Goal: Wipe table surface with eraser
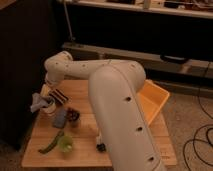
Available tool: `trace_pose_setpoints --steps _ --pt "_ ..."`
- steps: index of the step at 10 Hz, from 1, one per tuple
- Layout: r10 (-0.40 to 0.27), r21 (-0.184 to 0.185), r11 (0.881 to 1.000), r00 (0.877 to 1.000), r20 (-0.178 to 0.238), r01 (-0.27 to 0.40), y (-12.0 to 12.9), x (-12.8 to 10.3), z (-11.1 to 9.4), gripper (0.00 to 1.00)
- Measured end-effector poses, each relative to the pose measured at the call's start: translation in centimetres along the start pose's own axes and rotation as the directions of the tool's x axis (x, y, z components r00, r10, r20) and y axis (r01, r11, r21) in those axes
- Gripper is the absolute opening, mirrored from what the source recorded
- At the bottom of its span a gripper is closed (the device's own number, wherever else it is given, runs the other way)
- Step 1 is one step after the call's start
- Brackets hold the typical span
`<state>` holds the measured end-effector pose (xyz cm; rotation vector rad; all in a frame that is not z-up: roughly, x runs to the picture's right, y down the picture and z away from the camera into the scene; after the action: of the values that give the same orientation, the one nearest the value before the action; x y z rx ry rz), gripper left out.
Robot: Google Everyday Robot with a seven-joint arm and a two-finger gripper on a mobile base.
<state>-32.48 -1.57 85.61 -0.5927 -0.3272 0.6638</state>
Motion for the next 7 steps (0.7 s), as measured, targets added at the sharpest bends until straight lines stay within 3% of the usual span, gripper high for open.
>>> trace_pose_setpoints --steps 3,7 --pt "0.047 -0.009 0.999 0.999 -0.018 -0.047 -2.4 1.8 3.5 0.80" --pt "0.096 -0.033 0.995 0.995 -0.035 -0.097 -2.7 2.7 6.2 0.80"
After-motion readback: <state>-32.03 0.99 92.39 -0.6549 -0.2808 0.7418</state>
